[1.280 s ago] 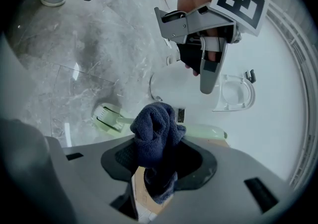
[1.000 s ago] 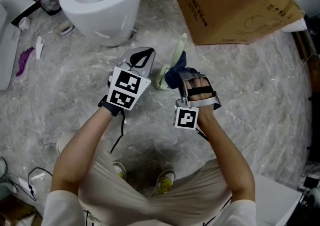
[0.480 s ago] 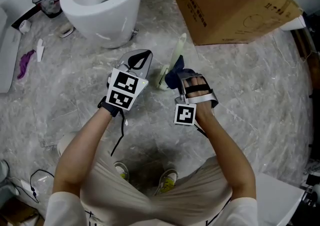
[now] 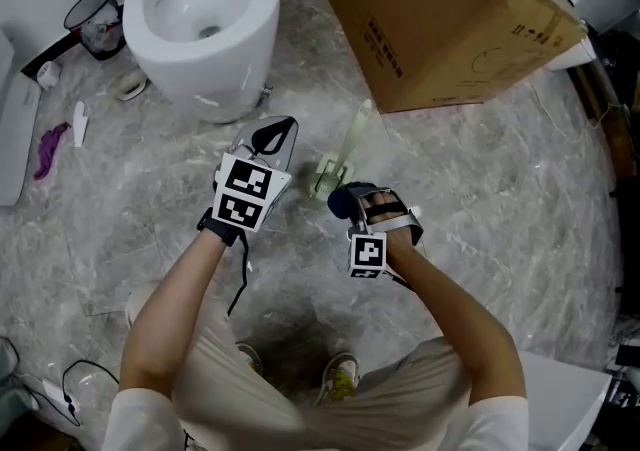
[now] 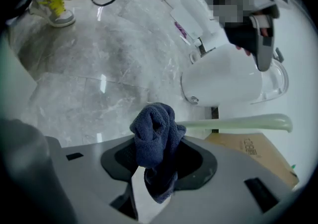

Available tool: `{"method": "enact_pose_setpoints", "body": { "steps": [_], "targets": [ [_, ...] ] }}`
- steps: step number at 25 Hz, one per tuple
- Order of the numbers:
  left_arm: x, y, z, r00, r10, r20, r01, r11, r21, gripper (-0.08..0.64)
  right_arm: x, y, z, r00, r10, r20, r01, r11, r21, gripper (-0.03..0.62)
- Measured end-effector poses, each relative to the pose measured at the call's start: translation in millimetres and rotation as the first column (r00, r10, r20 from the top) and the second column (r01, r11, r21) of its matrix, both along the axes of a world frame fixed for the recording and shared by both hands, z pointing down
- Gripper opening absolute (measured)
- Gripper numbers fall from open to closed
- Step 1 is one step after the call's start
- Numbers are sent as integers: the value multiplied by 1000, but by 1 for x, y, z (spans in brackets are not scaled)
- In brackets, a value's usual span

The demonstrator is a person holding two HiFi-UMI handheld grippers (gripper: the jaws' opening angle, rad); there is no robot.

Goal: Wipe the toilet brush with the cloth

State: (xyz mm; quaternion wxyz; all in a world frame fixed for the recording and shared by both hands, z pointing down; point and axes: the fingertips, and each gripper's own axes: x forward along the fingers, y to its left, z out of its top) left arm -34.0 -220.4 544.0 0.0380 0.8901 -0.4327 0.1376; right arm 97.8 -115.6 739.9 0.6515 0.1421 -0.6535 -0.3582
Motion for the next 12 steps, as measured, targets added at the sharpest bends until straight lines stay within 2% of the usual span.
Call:
{"method": "enact_pose_setpoints", "body": {
  "steps": [2,4,8,12],
  "targets": [
    [-3,-10,-9,999,-26,-35,26,1000,2,-2,3,12,5,995,-94,-32,94,996,-3,179],
    [-4,-18,-16,998,-34,-53,34,999,5,-2,-8,26,-7,982,-189,21,188,982,26,179],
    [-11,-25,-21,1000,-13,-2,13,999,47,-2,-39,32,-74,928,-316,196,265,932,246,179],
    [-13,-25,-11,1000,-23,15,23,999,24,-2,-65,37,-142,855,-408,320,274,879,390,179]
  ]
}}
